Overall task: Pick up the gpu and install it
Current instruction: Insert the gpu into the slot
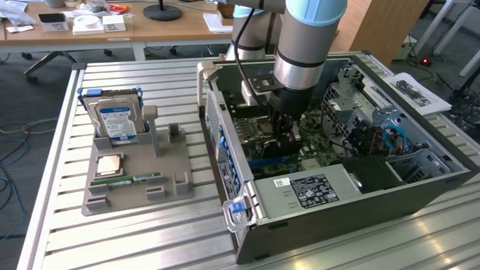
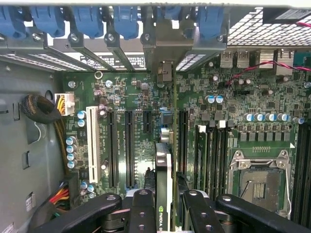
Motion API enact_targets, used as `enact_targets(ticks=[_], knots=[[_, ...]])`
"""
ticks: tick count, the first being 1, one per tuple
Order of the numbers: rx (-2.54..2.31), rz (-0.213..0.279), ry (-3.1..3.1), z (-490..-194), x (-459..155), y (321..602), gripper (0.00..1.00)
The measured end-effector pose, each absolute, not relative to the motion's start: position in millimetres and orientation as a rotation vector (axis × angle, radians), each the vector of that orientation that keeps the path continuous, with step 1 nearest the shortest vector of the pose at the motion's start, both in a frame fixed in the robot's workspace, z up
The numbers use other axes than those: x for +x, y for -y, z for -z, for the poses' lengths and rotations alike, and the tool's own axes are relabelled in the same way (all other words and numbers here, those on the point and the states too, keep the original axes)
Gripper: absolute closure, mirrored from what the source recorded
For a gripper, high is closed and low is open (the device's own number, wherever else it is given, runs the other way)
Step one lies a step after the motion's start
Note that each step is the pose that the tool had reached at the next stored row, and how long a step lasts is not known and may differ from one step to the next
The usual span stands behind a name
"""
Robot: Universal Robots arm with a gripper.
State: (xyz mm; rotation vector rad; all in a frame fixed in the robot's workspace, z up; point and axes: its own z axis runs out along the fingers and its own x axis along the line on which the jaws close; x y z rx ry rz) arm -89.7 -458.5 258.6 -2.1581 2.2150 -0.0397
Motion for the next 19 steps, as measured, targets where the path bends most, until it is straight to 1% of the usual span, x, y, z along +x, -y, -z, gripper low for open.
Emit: enact_targets(ticks=[19], knots=[[-2.157,0.041,-2.214,-257.3,-92.8,458.5,0.73]])
